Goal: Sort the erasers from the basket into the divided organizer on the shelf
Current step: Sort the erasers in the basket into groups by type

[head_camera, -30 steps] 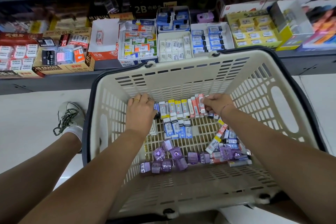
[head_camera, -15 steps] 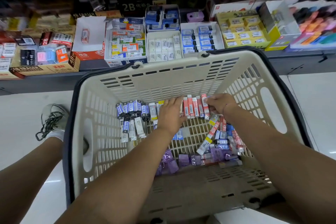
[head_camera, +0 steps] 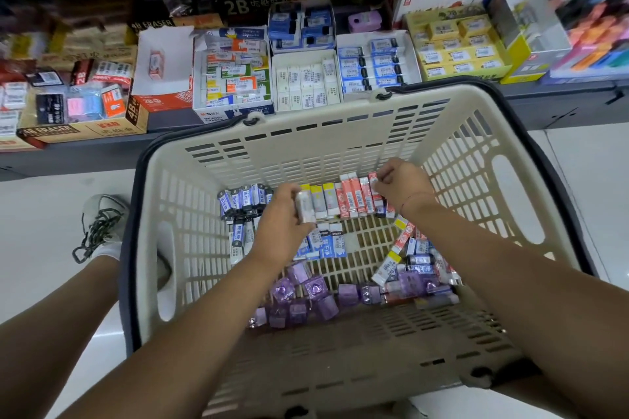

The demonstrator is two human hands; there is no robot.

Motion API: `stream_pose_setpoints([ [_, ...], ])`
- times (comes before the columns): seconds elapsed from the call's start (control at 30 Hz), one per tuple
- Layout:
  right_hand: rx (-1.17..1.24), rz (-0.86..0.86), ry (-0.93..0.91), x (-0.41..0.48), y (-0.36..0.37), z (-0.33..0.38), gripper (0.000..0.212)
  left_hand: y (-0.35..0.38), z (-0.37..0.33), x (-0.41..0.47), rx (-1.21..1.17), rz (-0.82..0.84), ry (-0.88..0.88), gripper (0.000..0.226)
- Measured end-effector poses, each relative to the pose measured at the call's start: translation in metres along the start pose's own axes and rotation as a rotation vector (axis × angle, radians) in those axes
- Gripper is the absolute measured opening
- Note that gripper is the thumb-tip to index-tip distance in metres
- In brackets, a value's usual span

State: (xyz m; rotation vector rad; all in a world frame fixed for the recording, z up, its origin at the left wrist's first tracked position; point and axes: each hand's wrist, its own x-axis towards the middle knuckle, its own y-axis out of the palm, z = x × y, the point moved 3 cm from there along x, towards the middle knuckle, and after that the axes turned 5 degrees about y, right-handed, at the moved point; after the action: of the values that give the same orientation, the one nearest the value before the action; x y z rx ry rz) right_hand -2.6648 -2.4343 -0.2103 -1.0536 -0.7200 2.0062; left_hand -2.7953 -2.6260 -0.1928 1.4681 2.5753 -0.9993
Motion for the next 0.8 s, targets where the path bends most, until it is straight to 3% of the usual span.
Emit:
stream_pose_setpoints([
  [0.17,0.068,0.118,-0.114,-0.035,0.024,0.031,0.01,-0.027,0.017,-0.053,-0.155,-0.064,-0.332,0.052],
  [0.27,0.256,0.483,-0.031,-0.069,0.054,0.047,0.007,-0.02,0.018,-0.075,-0.332,-0.112,-0.42,0.051],
  [0.33,0.313,0.762,0.137,-0.094,0.069,0.057,0.018,-0.016,0.013,-0.081,-0.424,-0.129,-0.418,0.053],
  [0.4,0.403,0.901,0.241,-0.108,0.078,0.065,0.013,-0.019,0.006,-0.083,-0.423,-0.12,-0.397,0.053],
  [0.47,0.458,0.898,0.282,-0.11,0.083,0.07,0.007,-0.029,-0.003,-0.083,-0.303,-0.073,-0.365,0.054],
  [0.57,0.44,0.755,0.285,-0.101,0.085,0.076,0.015,-0.062,-0.02,-0.085,0.103,-0.081,-0.196,0.055],
  [0.7,0.409,0.583,0.289,-0.094,0.09,0.09,0.02,-0.13,-0.049,-0.102,0.539,-0.561,0.194,0.036],
  [0.73,0.409,0.563,0.273,-0.094,0.095,0.095,0.019,-0.141,-0.046,-0.107,0.579,-0.647,0.177,0.037],
  [0.8,0.398,0.528,0.246,-0.096,0.107,0.103,0.017,-0.152,-0.029,-0.108,0.516,-0.634,0.028,0.049],
])
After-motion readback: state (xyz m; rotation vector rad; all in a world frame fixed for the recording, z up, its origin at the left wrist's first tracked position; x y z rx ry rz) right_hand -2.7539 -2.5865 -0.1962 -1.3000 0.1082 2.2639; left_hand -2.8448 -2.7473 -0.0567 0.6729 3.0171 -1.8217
